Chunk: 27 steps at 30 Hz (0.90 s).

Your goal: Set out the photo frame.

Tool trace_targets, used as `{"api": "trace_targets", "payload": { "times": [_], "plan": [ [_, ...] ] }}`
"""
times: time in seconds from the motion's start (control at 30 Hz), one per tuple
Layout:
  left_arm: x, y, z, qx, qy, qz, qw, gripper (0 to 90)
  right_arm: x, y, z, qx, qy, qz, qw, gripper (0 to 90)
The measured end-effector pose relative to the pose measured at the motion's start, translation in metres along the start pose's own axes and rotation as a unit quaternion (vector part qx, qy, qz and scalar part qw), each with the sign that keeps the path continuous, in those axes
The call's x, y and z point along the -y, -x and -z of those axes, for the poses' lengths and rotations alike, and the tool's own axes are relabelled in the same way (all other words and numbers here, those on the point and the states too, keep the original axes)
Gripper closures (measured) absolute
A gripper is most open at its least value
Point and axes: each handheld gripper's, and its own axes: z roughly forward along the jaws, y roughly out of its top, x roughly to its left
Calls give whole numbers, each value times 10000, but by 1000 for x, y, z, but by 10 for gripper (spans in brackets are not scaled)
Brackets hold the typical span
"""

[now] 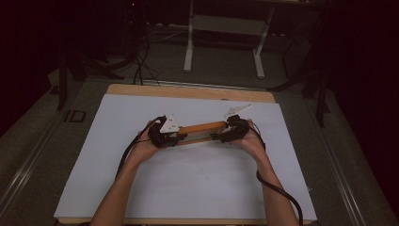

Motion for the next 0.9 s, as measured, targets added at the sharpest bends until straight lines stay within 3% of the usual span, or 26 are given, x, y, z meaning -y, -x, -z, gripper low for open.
{"api": "trace_targets", "payload": {
  "times": [0.27,0.5,0.8,0.9],
  "plan": [
    [3,-2,-3,-42,41,203,9998,649,3,-1,-1,186,82,188,9996,359],
    [19,-2,-16,-31,-207,536,9983,630,3,-1,-1,216,95,244,9994,391],
    [21,-1,-18,-86,-244,592,9979,641,3,1,-7,197,-65,322,9993,402],
    [22,-2,-19,-111,-207,706,9972,639,2,3,-9,205,-51,289,9994,422]
  ]
}}
